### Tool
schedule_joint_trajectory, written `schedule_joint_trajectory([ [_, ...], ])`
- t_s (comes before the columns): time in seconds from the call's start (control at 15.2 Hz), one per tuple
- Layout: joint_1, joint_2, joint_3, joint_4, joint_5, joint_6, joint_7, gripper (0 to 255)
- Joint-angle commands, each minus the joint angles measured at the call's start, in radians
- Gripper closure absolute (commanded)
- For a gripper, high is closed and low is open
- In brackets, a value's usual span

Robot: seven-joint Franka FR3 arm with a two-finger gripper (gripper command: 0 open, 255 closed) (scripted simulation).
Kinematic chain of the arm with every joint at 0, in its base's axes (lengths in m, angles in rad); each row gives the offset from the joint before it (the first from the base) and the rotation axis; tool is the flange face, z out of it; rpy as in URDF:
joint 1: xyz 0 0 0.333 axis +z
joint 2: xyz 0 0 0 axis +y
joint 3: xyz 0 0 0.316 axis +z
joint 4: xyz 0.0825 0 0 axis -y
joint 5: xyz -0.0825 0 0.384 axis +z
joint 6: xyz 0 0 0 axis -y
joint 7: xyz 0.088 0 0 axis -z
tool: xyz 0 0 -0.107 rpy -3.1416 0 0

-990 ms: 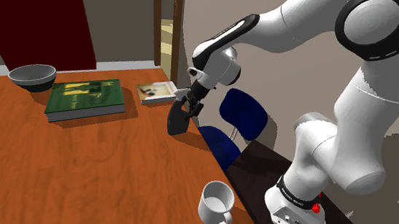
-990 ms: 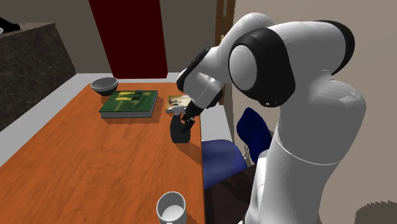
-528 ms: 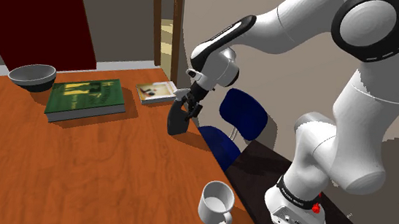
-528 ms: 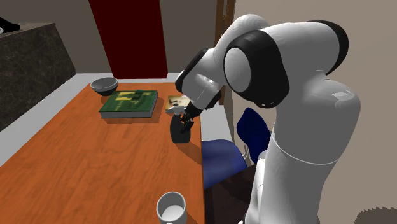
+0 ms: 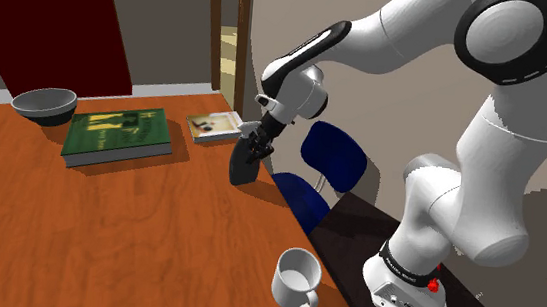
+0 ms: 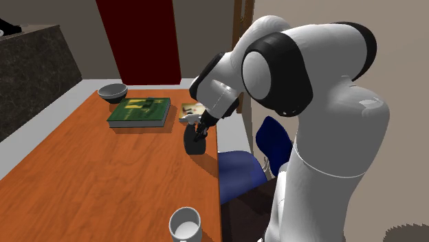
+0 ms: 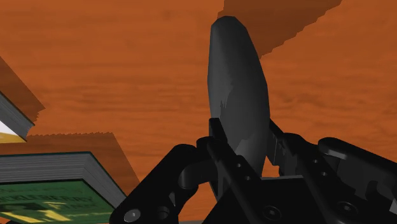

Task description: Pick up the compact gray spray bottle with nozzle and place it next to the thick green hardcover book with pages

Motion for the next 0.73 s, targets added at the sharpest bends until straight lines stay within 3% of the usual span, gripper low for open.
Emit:
schedule_joint_trajectory([
  [0.0, 0.0, 0.0, 0.0, 0.0, 0.0, 0.0, 0.0, 255],
  [0.13, 0.0, 0.001, 0.0, 0.0, 0.0, 0.0, 0.0, 255],
  [0.66, -0.002, -0.146, 0.0, -0.006, -0.226, 0.006, 0.189, 255],
])
